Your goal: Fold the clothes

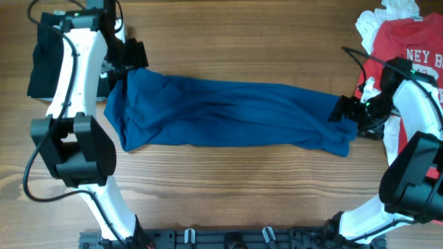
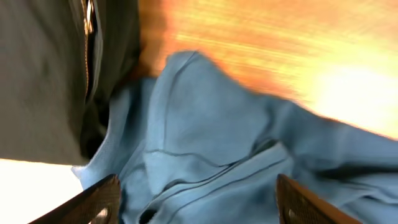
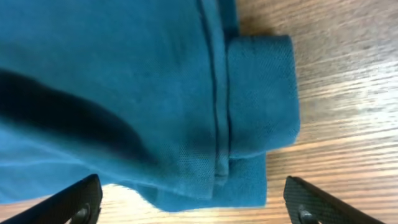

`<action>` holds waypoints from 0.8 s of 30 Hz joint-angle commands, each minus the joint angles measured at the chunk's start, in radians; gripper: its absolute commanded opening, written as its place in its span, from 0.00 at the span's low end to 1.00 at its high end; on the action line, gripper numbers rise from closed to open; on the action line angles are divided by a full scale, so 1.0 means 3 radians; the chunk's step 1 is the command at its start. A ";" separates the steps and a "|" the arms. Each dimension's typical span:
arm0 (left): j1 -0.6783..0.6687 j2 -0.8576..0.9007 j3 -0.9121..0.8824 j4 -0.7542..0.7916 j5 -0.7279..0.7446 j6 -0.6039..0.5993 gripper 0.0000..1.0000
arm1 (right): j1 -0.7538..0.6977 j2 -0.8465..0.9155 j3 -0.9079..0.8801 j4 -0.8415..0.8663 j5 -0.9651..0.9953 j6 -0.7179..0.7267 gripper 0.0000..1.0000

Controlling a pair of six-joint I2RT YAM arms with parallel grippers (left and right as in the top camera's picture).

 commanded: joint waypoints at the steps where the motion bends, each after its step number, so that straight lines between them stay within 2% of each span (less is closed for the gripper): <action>1: -0.0010 -0.0033 -0.0014 0.0103 0.0168 0.0206 0.79 | 0.0022 -0.0053 -0.0207 0.0202 0.0177 0.0276 0.84; 10: -0.0010 -0.0033 -0.0018 0.0243 0.0189 0.0251 0.79 | 0.0037 -0.0051 -0.0706 0.0983 0.0468 0.0584 0.84; 19: -0.0010 -0.0031 -0.0018 0.0229 0.0189 0.0252 0.80 | 0.0037 -0.0022 -0.0706 0.1184 0.0514 0.0670 0.82; 21: -0.0010 -0.0031 -0.0018 0.0140 0.0188 0.0252 0.80 | 0.0037 0.0010 -0.0708 0.1233 0.0511 0.0662 0.78; 24: -0.0010 -0.0031 -0.0018 0.0027 0.0188 0.0251 0.80 | 0.0037 0.0067 -0.0708 0.1283 0.0403 0.0655 0.63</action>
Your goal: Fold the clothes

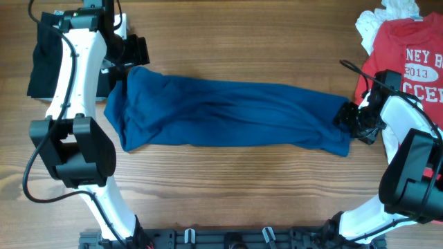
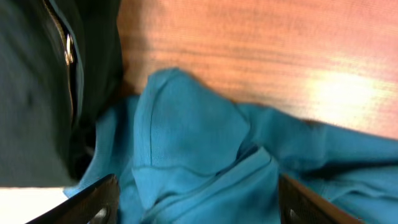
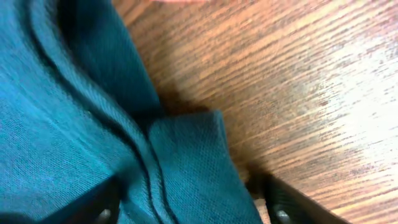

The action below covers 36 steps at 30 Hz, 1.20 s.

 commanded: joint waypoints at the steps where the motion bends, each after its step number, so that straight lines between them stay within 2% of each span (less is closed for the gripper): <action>1: -0.0010 -0.0022 -0.0017 -0.0067 0.0053 0.0051 0.80 | 0.0017 0.0084 -0.0041 0.0061 -0.0103 -0.0009 0.58; 2: -0.0010 -0.0022 -0.0017 -0.0070 0.0055 0.0050 0.80 | 0.0018 0.0098 -0.0041 0.0090 -0.0271 -0.0069 0.48; 4: -0.0010 -0.0020 -0.0017 -0.0071 0.0066 0.0039 0.80 | 0.0023 0.0103 -0.0041 0.0099 -0.0486 -0.0072 0.37; 7: -0.0010 -0.0022 -0.0017 -0.0072 0.0092 0.0039 0.80 | 0.0039 0.0103 -0.0041 0.0135 -0.0582 -0.0076 0.27; 9: -0.0010 -0.0020 -0.0017 -0.0085 0.0092 0.0041 0.80 | 0.0038 0.0102 -0.0038 0.0192 -0.0599 -0.0173 0.17; 10: -0.0010 -0.0020 -0.0017 -0.0093 0.0092 0.0041 0.80 | 0.0038 0.0102 -0.0028 0.0192 -0.0598 -0.0212 0.06; 11: -0.0010 -0.0022 -0.0017 -0.0099 0.0090 0.0041 0.80 | 0.0036 0.0102 -0.0001 0.0173 -0.0596 -0.0237 0.04; 20: -0.0009 -0.0022 -0.0017 -0.0097 0.0090 0.0041 0.80 | -0.0139 0.0102 0.1311 -0.0961 -0.0548 -0.0326 0.04; 29: -0.0009 -0.0022 -0.0017 -0.0097 0.0090 0.0041 0.80 | -0.0557 0.0102 0.2038 -0.1395 -0.0765 -0.0675 0.04; 32: -0.0009 -0.0022 -0.0017 -0.0097 0.0090 0.0041 0.80 | -0.0448 0.0100 0.2056 -0.1462 -0.0905 -0.0763 0.04; 36: -0.0010 -0.0022 -0.0017 -0.0097 0.0090 0.0041 0.80 | 0.0011 0.0102 0.2038 -0.1556 -0.0894 -0.0830 0.04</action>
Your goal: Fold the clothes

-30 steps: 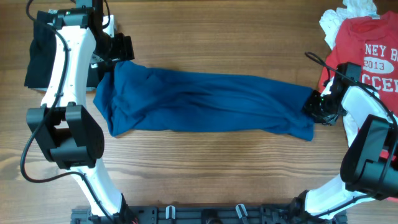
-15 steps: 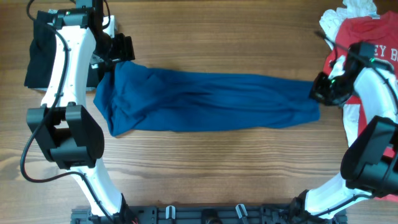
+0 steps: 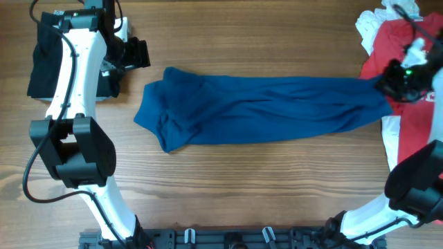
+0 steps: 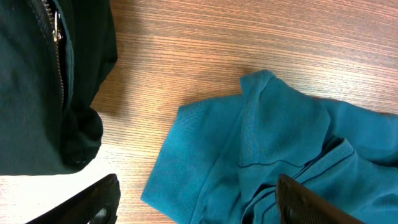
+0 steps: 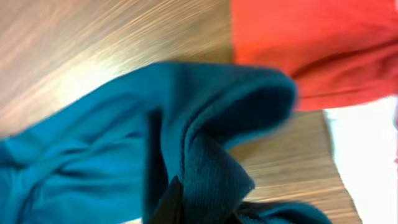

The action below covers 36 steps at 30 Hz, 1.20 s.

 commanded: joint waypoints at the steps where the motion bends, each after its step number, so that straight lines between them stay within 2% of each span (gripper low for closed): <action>1: -0.0010 -0.0022 -0.0017 0.0000 0.0041 0.0041 0.80 | 0.0429 0.0011 0.0058 -0.0031 -0.0142 -0.0102 0.04; 8: -0.0009 -0.0022 -0.0017 0.0001 0.0041 0.0041 0.81 | 0.1373 0.0211 -0.0070 0.0042 0.0120 0.0254 0.05; 18: -0.0009 -0.0022 -0.0017 0.0018 0.0041 0.0042 0.82 | 0.2243 0.0707 -0.0137 0.0395 0.0067 0.0566 0.04; 19: -0.0009 -0.0020 -0.0017 0.0017 0.0041 0.0042 0.82 | 0.2316 0.0741 -0.0137 0.0403 0.0066 0.0563 0.13; 21: -0.0009 -0.0022 -0.0017 0.0019 0.0041 0.0042 0.82 | 0.2408 0.0750 -0.0137 0.0415 0.0013 0.0559 0.48; 22: -0.0009 -0.0020 -0.0017 0.0025 0.0041 0.0042 0.82 | 0.2452 0.0745 -0.0136 0.0420 -0.0084 0.0561 0.54; 25: -0.0009 -0.0022 -0.0017 0.0046 0.0041 0.0041 0.83 | 0.2506 0.0694 -0.0033 0.0383 -0.0516 0.0547 0.57; 27: -0.0009 -0.0022 -0.0017 0.0050 0.0041 0.0041 0.83 | 0.2511 0.0623 0.0051 0.0295 -0.0507 0.0572 0.57; 31: -0.0009 -0.0022 -0.0017 0.0046 0.0041 0.0041 0.83 | 0.2482 0.0409 0.0060 0.0117 0.0095 0.0950 0.57; 36: -0.0010 -0.0020 -0.0017 0.0052 0.0041 0.0041 0.84 | 0.2476 0.0332 0.0019 -0.0008 0.0520 0.1110 0.61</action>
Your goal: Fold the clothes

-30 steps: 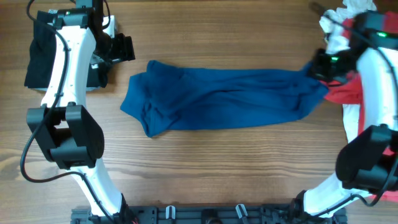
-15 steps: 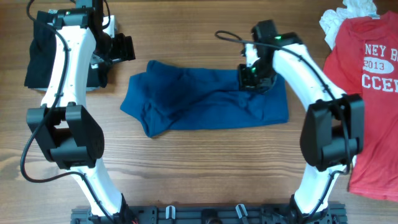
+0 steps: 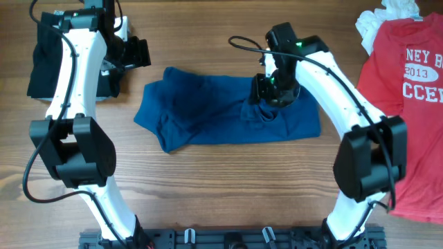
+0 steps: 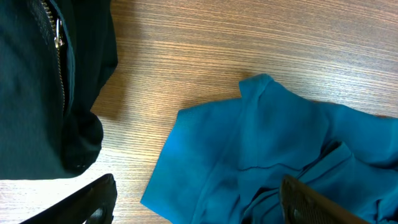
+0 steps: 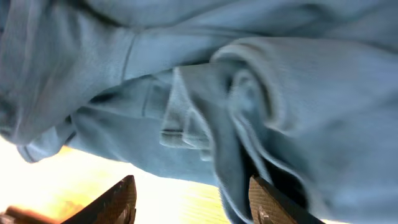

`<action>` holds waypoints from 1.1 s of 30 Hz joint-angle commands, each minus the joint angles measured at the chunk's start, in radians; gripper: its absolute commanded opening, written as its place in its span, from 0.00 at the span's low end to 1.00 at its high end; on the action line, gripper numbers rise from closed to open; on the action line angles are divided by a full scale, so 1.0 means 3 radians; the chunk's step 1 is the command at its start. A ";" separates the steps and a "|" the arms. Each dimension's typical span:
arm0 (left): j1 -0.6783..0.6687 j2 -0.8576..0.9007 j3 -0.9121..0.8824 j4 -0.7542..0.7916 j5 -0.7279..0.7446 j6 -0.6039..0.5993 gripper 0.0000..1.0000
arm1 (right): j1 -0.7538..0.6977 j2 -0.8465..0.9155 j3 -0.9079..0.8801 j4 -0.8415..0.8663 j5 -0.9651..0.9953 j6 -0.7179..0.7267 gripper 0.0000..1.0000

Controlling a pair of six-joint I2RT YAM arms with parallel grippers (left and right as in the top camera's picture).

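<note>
The blue shirt [image 3: 208,111] lies across the middle of the table, its right part doubled back over itself. Above that doubled part my right gripper [image 3: 271,90] hovers. In the right wrist view the right gripper [image 5: 193,202] is open, with bunched blue fabric [image 5: 249,93] close under its fingers. My left gripper [image 3: 135,54] stands past the shirt's left end, up and to its left. In the left wrist view the left gripper [image 4: 199,205] is open and empty over the shirt's left corner [image 4: 261,155].
A black zipped garment [image 3: 45,62] lies at the far left, also seen in the left wrist view [image 4: 43,81]. A red printed shirt [image 3: 408,90] lies at the right edge, with a white cloth [image 3: 387,17] behind it.
My right gripper was shut on the shirt's right end beside the red shirt. Now it is open over the shirt's middle, and that end lies folded leftward. The left arm has not moved.
The shirt first lay stretched long, with an open gripper at each end. Then my right gripper was down at the right hem. Later it held that end up by the red shirt, the whole shirt shifted right. Now the shirt lies about a third shorter, released.
</note>
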 commanded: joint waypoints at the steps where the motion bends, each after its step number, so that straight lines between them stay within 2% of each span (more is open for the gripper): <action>1: -0.0009 -0.0020 -0.0017 0.0011 0.0041 0.0041 0.84 | -0.0014 -0.0089 -0.0039 -0.0046 0.0549 0.0272 0.61; 4: -0.0009 -0.0022 -0.0017 0.0011 0.0041 0.0041 0.84 | -0.0014 -0.0089 -0.0254 0.0090 0.0586 0.0342 0.60; 5: -0.0009 -0.0020 -0.0017 0.0011 0.0041 0.0041 0.84 | -0.0014 -0.0089 -0.0332 0.0144 0.0582 0.0345 0.57; 6: -0.0009 -0.0022 -0.0017 0.0010 0.0041 0.0041 0.84 | -0.0008 -0.0089 -0.0454 0.0212 0.0570 0.0345 0.47; 8: -0.0009 -0.0022 -0.0017 0.0009 0.0041 0.0041 0.84 | 0.0011 -0.0089 -0.0678 0.0305 0.0570 0.0350 0.15; 9: -0.0009 -0.0022 -0.0017 0.0009 0.0041 0.0041 0.84 | 0.0015 -0.0089 -0.0774 0.0355 0.0566 0.0388 0.04; 17: -0.0009 -0.0020 -0.0017 0.0010 0.0041 0.0041 0.84 | 0.0314 -0.0093 -0.0863 0.0788 -0.0212 0.0128 0.04; 22: -0.0009 -0.0020 -0.0017 0.0015 0.0039 0.0042 0.85 | 0.0581 -0.0093 -0.0863 0.0949 -0.0237 0.0053 0.04; 26: -0.0009 -0.0020 -0.0017 0.0039 0.0039 0.0042 0.87 | 0.0533 -0.0099 -0.0779 0.0923 -0.0271 0.0045 0.06; 29: -0.0009 -0.0020 -0.0017 0.0037 0.0039 0.0042 0.88 | 0.0443 -0.0159 -0.0671 0.0894 -0.0267 0.0041 0.19; 32: -0.0009 -0.0020 -0.0017 0.0037 0.0039 0.0042 0.88 | 0.0296 -0.0254 -0.0547 0.0819 -0.0156 0.0047 0.45; 33: -0.0009 -0.0020 -0.0017 0.0037 0.0039 0.0042 0.88 | 0.0243 -0.0273 -0.0516 0.0763 -0.0130 0.0048 0.50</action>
